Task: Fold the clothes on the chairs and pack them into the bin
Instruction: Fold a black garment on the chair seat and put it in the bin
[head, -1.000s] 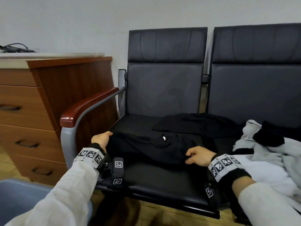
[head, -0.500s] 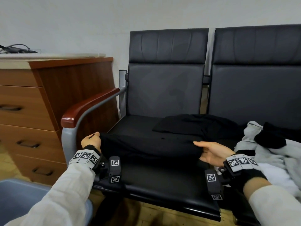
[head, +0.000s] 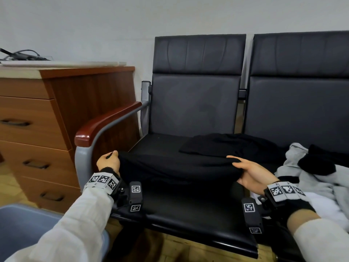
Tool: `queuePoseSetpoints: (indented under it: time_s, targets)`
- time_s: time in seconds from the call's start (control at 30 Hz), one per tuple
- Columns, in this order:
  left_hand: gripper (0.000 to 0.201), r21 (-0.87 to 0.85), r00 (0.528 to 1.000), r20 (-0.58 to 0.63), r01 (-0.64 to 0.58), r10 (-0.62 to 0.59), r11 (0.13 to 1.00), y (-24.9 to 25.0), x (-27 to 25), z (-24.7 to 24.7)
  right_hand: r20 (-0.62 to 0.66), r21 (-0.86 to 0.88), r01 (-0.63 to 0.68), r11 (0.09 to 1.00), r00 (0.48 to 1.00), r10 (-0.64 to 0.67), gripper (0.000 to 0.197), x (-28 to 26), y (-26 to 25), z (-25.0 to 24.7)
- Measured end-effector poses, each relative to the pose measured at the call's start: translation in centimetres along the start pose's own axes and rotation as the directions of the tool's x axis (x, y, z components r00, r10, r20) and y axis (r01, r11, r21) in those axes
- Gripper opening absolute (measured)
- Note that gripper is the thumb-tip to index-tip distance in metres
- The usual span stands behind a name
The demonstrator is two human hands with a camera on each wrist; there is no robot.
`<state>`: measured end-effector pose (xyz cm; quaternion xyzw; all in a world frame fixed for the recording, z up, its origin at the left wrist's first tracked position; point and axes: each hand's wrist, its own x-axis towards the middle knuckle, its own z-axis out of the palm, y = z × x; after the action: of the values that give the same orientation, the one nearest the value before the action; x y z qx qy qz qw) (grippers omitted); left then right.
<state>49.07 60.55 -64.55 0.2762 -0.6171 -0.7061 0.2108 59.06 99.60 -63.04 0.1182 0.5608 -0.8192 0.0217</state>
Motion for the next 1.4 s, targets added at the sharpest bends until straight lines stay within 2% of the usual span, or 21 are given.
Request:
queuePoseSetpoints:
  time_s: [0.07,0.13,0.27,0.3,0.37,0.47,0.6,0.7,0.8,0.9,1.0,1.07,1.13,1.2,1.3,1.37,1.4]
  targets:
    - [0.028,0.002,1.000,-0.002,-0.030,0.030,1.000,0.1,-0.2,0.1,0.001,-0.020,-0.016,1.000,1.000,0.016,0.022,-0.1,-0.1,0.6]
    - [0.027,-0.004,0.999,-0.018,-0.051,0.051,0.999,0.2,-0.3,0.2,-0.074,-0.086,-0.018,0.996,0.997,0.012,0.021,0.2,0.2,0.7]
    - [0.029,-0.020,0.992,-0.080,-0.095,0.093,0.995,1.0,-0.6,-0.5,-0.301,-0.382,0.021,0.924,0.942,-0.145,0.026,1.2,1.1,-0.5]
    - [0.030,-0.024,0.989,-0.099,-0.111,0.108,0.994,1.2,-0.5,-0.7,-0.329,-0.396,0.031,0.918,0.928,-0.174,0.025,1.2,1.1,-0.8]
    - [0.031,-0.025,0.983,-0.128,-0.135,0.130,0.991,1.6,-0.4,-1.0,-0.310,-0.288,0.102,0.952,0.931,-0.194,0.019,1.0,0.7,-1.0]
    - [0.032,-0.024,0.983,-0.131,-0.132,0.128,0.991,1.6,-0.3,-1.4,-0.241,-0.149,0.178,0.973,0.948,-0.210,0.021,0.3,-0.3,-0.7]
    - [0.033,-0.012,0.988,-0.116,-0.100,0.098,0.995,1.5,-0.1,-1.8,-0.087,-0.064,0.152,0.986,0.984,-0.157,0.028,0.0,-0.5,-0.7]
    - [0.036,0.022,0.989,-0.103,-0.099,0.101,0.995,1.4,-0.1,-1.9,-0.008,-0.076,0.112,0.991,0.994,-0.113,0.025,0.0,-0.3,-1.0]
    - [0.038,0.083,0.993,-0.082,-0.076,0.083,0.994,1.4,-0.1,-2.1,-0.103,-0.191,0.140,0.972,0.981,-0.162,0.016,0.4,-0.1,-1.4]
    - [0.033,0.127,0.998,-0.018,-0.055,0.058,0.990,1.3,0.1,-2.3,-0.191,-0.244,0.169,0.955,0.957,-0.219,0.015,0.7,-0.1,-1.7]
    - [0.035,0.149,0.998,0.045,-0.046,0.039,0.988,1.5,0.8,-2.6,-0.234,-0.088,0.143,0.986,0.959,-0.160,0.020,0.8,-0.5,-2.0]
    - [0.027,0.163,0.992,0.121,-0.055,0.035,0.985,1.6,1.5,-2.8,-0.226,0.051,0.145,0.988,0.965,-0.130,0.019,0.6,-1.0,-2.3]
    - [0.015,0.137,0.971,0.239,-0.064,0.030,0.988,2.4,0.8,-2.9,-0.244,-0.013,0.151,0.988,0.958,-0.150,0.022,0.5,-1.3,-2.7]
    - [0.025,0.071,0.931,0.365,-0.042,0.013,0.997,3.8,-0.9,-3.3,-0.266,-0.157,0.187,0.970,0.937,-0.224,0.031,0.3,-1.9,-3.1]
    - [0.026,0.006,0.827,0.557,0.095,-0.082,0.995,6.5,-3.4,-4.4,-0.254,-0.311,0.228,0.922,0.915,-0.312,0.044,-0.1,-3.1,-2.9]
    - [0.022,0.085,0.767,0.635,0.049,-0.092,0.995,8.5,-4.2,-5.2,-0.232,-0.411,0.207,0.888,0.918,-0.321,0.044,-0.7,-4.1,-2.0]
    - [0.023,0.130,0.762,0.644,-0.019,-0.070,0.991,9.4,-4.2,-5.5,-0.211,-0.470,0.204,0.859,0.919,-0.333,0.040,-1.1,-4.7,-1.4]
